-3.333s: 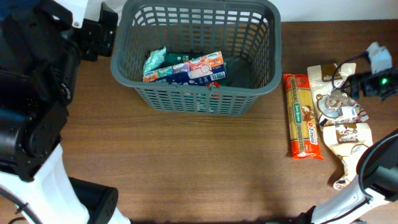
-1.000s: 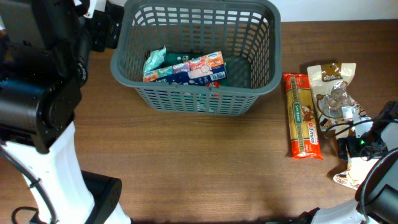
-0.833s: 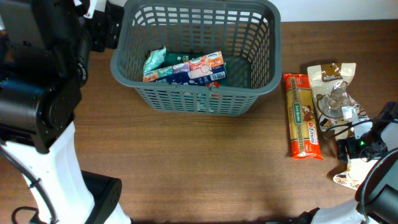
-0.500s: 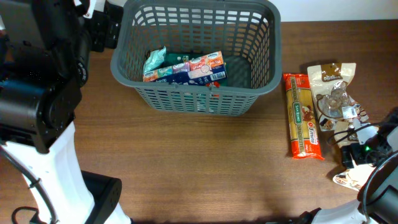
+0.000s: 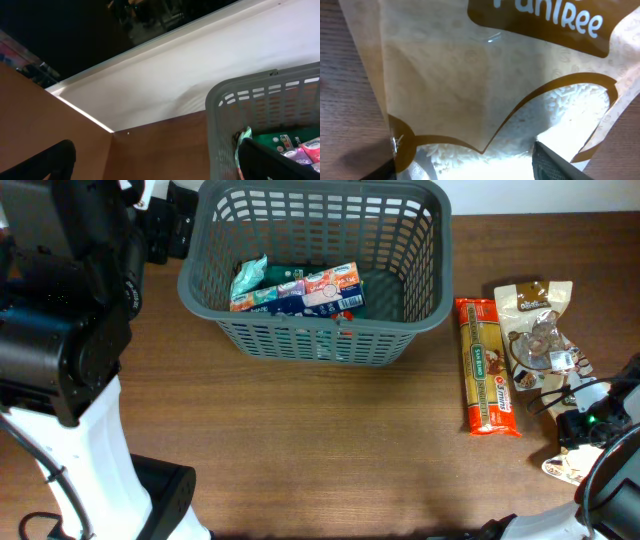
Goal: Pack container
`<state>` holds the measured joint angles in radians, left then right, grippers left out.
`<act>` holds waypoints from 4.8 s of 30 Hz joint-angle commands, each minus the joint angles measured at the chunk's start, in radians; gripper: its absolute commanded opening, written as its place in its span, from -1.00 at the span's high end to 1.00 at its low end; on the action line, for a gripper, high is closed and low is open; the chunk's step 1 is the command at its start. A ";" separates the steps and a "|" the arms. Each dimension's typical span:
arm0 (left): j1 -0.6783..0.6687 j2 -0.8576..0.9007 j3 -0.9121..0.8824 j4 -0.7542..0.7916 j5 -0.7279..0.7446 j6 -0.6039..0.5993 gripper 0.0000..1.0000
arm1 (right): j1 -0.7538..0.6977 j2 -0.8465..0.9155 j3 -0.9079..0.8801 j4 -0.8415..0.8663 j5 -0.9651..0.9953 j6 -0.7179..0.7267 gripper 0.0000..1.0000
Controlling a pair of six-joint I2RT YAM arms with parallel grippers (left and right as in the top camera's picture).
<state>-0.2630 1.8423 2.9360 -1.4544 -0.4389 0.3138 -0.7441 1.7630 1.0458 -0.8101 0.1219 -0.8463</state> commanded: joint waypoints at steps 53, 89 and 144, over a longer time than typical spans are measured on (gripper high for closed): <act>0.004 0.009 0.005 -0.005 -0.014 -0.003 -0.99 | -0.056 -0.004 -0.117 0.164 -0.142 -0.040 0.44; 0.004 0.009 0.005 -0.005 -0.010 -0.003 -0.99 | 0.526 -0.233 0.784 0.168 -0.776 0.418 0.92; 0.245 -0.458 -0.357 -0.233 -0.155 -0.277 -0.99 | 1.006 0.192 0.786 0.088 -0.954 0.299 0.92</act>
<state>-0.1165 1.4063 2.6106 -1.6859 -0.7105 0.0765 0.2619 1.9759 1.8027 -0.7292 -0.8131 -0.5285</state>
